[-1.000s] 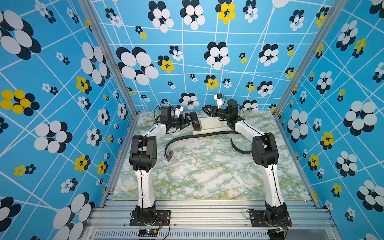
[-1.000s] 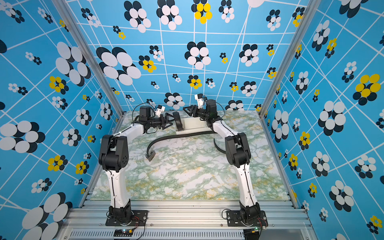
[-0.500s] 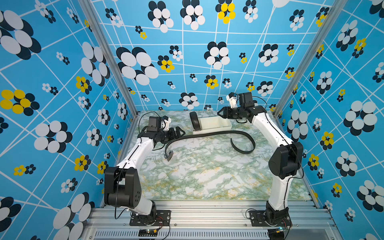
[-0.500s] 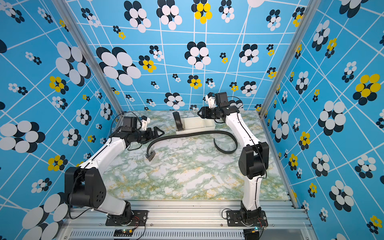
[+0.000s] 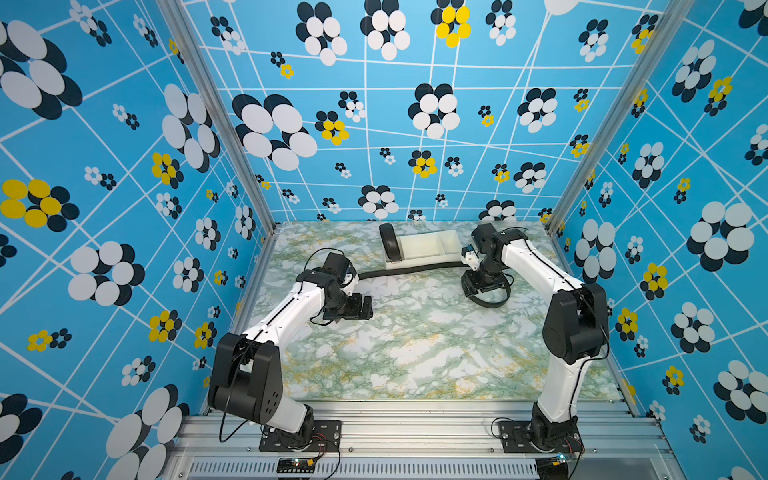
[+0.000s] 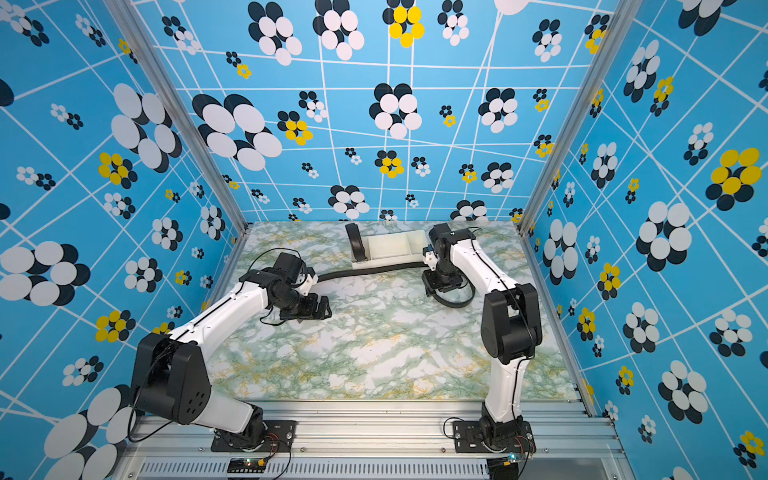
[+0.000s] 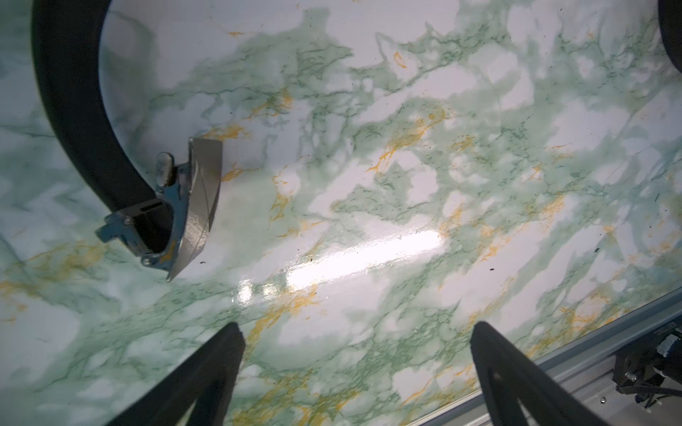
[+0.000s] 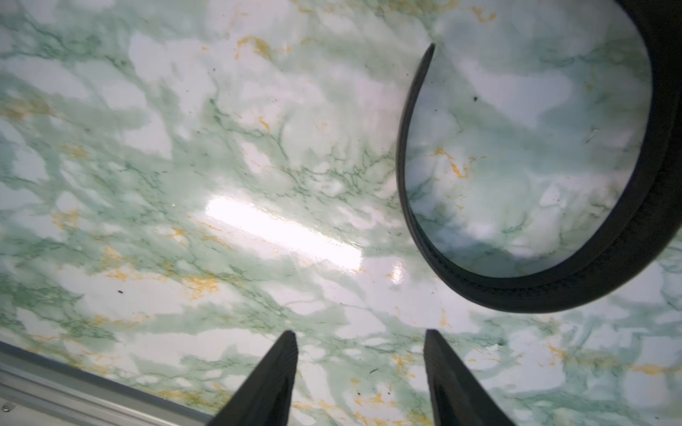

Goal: Place the belts into the storage roll
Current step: Roll the belt at the center of the board.

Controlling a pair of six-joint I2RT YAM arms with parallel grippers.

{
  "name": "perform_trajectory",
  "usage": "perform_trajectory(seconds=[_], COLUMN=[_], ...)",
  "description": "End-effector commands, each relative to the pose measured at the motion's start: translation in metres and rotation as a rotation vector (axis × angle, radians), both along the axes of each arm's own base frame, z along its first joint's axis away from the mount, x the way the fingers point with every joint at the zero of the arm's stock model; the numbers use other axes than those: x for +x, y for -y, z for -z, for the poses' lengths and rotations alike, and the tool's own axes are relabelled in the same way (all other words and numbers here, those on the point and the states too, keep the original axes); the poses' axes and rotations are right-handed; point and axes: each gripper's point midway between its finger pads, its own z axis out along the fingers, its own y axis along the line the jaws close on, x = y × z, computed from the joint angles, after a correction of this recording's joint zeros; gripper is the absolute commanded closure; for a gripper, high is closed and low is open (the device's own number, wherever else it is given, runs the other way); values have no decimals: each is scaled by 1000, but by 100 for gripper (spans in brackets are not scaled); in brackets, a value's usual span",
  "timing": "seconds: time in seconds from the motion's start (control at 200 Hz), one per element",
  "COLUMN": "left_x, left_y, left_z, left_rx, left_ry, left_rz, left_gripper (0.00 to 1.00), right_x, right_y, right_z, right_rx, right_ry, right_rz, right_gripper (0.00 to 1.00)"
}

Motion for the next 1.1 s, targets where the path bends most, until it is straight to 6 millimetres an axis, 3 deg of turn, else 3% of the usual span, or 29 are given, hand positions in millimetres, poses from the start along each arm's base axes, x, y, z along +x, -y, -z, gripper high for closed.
perform_trajectory(seconds=[0.0, 0.235, 0.43, 0.64, 0.735, 0.774, 0.944, 1.094], left_x=[-6, -10, -9, 1, 11, 16, 39, 70], left_y=[-10, -24, -37, -48, -51, -54, -76, -84], left_z=[8, 8, 4, 11, 13, 14, 31, 46], left_rx=[67, 110, 61, 18, 9, 19, 65, 54], left_ry=[-32, -52, -56, -76, -76, -79, -108, -109], left_rz=[23, 26, -39, -105, -131, -143, -218, -232], left_gripper=[1, 1, 1, 1, 0, 1, 1, 3], right_x=[1, 17, 16, 7, 5, -5, -14, -19], right_y=[3, 2, 3, 4, 4, 6, 2, -2], right_z=[13, 54, 74, 75, 69, 74, 65, 61], right_rx=[-45, -58, -69, -55, -44, -47, -10, -4], right_ry=[-11, -60, -102, -102, -83, -104, -90, -84], right_rz=[-36, -40, -39, -31, -14, -9, 3, 1], right_gripper=[43, 50, 73, 87, 88, 88, 89, 90])
